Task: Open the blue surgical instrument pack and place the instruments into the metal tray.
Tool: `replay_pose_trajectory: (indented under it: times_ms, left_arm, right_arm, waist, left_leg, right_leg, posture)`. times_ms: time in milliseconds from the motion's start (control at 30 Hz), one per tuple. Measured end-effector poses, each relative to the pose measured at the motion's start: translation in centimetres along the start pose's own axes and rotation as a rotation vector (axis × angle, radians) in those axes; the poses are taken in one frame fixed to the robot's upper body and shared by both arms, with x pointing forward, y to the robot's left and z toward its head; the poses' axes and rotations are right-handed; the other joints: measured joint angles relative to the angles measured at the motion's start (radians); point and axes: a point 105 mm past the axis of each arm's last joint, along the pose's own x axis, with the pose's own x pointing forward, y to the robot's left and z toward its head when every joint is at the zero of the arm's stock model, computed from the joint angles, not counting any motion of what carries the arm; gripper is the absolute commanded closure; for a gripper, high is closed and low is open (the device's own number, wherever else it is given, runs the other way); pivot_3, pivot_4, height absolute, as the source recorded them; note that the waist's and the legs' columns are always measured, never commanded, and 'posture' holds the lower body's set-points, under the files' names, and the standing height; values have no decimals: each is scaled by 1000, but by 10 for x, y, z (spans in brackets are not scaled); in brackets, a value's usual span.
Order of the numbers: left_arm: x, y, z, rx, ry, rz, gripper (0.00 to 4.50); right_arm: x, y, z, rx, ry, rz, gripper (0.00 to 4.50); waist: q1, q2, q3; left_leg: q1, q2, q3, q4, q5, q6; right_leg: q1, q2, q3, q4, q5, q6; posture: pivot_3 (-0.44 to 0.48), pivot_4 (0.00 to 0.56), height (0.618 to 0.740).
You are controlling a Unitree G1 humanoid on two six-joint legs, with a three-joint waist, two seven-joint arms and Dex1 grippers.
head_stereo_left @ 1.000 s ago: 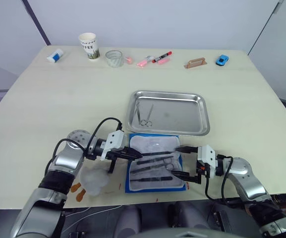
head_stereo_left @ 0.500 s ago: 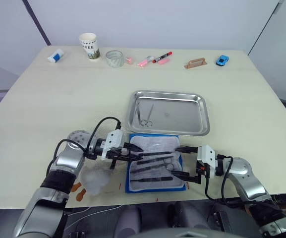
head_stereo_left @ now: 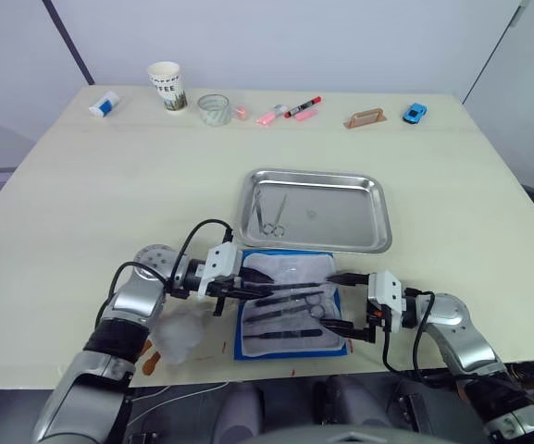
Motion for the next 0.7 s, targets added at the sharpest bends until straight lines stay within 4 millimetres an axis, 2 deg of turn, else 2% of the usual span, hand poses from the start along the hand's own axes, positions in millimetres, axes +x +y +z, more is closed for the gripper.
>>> replay_pose_trajectory:
  times_ms: [500, 567, 600, 700]
  left_arm:
    - [6, 4, -3, 21, 20, 13, 3441]
    - [6, 4, -4, 18, 20, 12, 3814]
    - [6, 4, -4, 14, 21, 11, 4217]
    - [6, 4, -3, 4, 23, 8, 4412]
  right_arm:
    - [0, 0, -1, 2, 3, -2, 0]
    - [0, 0, -1, 2, 4, -2, 0]
    - [0, 0, -1, 3, 4, -1, 0]
    - [0, 0, -1, 3, 5, 0, 0]
  waist:
    - [2, 0, -1]
    - [2, -1, -2]
    - [2, -1, -3]
    - [2, -2, -4]
  left_leg:
    - [1, 0, 0, 0, 0, 0]
    - [1, 0, 0, 0, 0, 0]
    - [1, 0, 0, 1, 0, 0]
    - [1, 0, 0, 1, 0, 0]
  right_leg:
    - [1, 0, 0, 0, 2, 3]
    - [1, 0, 0, 0, 2, 3]
    - [1, 1, 0, 1, 2, 3]
    - [1, 1, 0, 1, 2, 2]
  posture:
    - [0, 150, 740]
    - [0, 150, 740]
    - [0, 150, 740]
    - [0, 150, 740]
